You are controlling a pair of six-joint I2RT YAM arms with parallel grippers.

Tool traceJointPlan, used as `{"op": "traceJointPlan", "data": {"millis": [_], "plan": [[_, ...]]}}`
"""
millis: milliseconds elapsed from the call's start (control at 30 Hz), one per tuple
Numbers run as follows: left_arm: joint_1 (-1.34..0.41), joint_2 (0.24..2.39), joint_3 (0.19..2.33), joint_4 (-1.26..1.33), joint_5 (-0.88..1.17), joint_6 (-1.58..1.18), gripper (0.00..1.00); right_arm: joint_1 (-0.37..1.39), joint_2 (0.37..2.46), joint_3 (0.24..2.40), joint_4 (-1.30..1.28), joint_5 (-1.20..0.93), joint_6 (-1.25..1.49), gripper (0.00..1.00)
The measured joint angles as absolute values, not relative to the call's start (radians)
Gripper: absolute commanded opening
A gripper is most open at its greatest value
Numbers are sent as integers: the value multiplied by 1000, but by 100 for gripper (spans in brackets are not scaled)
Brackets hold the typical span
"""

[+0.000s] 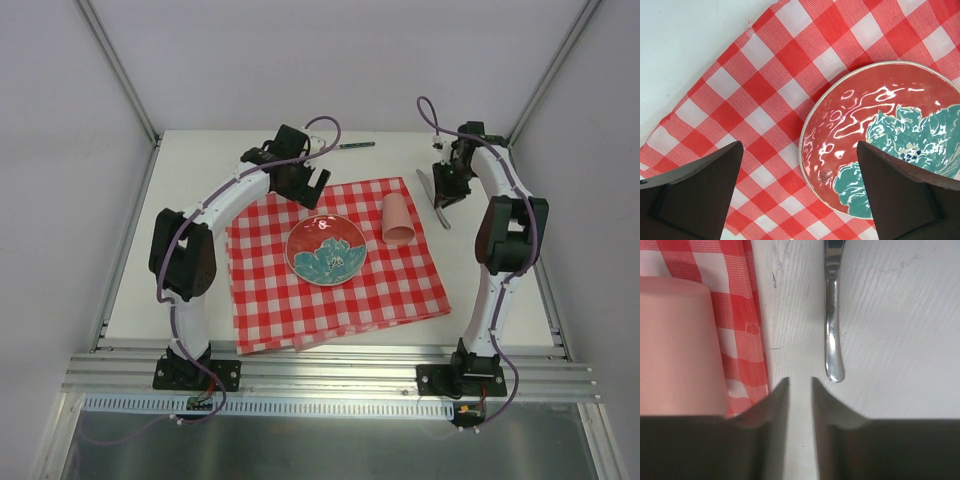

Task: Set the dinner table for one person

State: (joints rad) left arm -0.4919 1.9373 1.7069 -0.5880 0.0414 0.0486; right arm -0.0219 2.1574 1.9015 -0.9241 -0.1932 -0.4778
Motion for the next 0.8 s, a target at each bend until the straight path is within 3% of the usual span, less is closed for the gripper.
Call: {"op": "traceJointPlan", "data": {"millis": [67,333,800], "plan": [[-492,1938,1707,-588,41,49,99,-22,2173,1902,-921,-186,-482,42],[-494,1937,1678,-583,40,49,99,-17,2393,2086,-919,-130,-492,44],[-511,1937,1646,-585,20,71,99,47,2494,2250,-841,-68,-517,45]]}}
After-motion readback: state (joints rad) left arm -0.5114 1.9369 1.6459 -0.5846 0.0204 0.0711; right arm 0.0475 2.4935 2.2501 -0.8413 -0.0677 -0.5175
